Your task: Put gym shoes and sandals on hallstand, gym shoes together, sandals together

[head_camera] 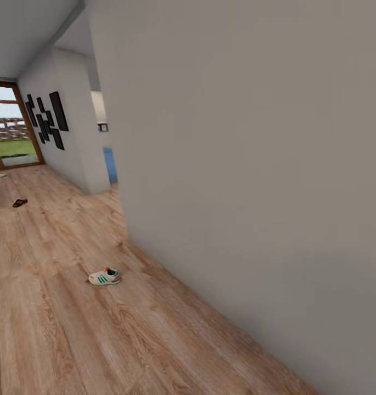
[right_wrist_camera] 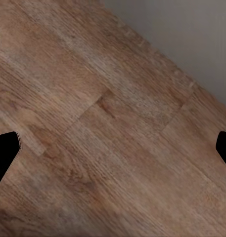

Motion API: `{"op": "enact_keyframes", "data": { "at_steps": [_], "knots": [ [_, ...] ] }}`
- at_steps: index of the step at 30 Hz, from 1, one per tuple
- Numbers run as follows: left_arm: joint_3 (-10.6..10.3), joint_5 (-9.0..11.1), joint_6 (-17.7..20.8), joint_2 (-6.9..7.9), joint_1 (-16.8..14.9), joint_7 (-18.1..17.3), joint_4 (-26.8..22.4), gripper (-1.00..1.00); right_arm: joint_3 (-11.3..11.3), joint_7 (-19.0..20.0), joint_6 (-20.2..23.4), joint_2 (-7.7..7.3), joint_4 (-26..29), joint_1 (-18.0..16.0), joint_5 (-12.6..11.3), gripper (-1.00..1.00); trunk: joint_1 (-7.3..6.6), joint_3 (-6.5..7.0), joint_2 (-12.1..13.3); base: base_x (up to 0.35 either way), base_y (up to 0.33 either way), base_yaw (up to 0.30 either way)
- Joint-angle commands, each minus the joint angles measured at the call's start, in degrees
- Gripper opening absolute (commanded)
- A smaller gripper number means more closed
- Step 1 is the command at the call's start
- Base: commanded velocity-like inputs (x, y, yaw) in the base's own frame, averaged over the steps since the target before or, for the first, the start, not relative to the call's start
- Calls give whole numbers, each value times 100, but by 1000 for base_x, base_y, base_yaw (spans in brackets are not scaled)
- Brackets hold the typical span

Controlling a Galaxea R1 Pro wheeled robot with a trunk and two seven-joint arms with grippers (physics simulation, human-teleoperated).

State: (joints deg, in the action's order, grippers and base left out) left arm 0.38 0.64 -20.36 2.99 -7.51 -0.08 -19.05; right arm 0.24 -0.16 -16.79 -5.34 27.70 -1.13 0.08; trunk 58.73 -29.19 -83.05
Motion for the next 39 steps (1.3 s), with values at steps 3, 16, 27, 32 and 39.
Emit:
{"op": "enact_keyframes", "data": {
  "at_steps": [3,16,27,32,39],
  "knots": [
    [3,6,-20,-1,-5,-1,6,100,3,-2,-17,-2,-2,-2,1,100,0,-19,-3,0,11,240],
    [6,6,-17,-9,-5,-29,6,100,3,-3,-18,-2,-2,-2,5,100,0,-77,-3,0,1,235],
    [2,1,-12,-7,-5,-71,11,100,1,-1,-18,-2,-2,-2,4,100,0,-85,-3,0,0,31],
    [-1,2,-13,-5,-5,-71,9,100,1,-1,-18,-2,-3,-2,6,100,0,-85,-3,0,0,0],
    [-1,6,-13,-7,-5,-71,13,100,-2,-1,-18,-2,-2,-2,8,100,0,-85,-3,0,0,0]
  ]
}}
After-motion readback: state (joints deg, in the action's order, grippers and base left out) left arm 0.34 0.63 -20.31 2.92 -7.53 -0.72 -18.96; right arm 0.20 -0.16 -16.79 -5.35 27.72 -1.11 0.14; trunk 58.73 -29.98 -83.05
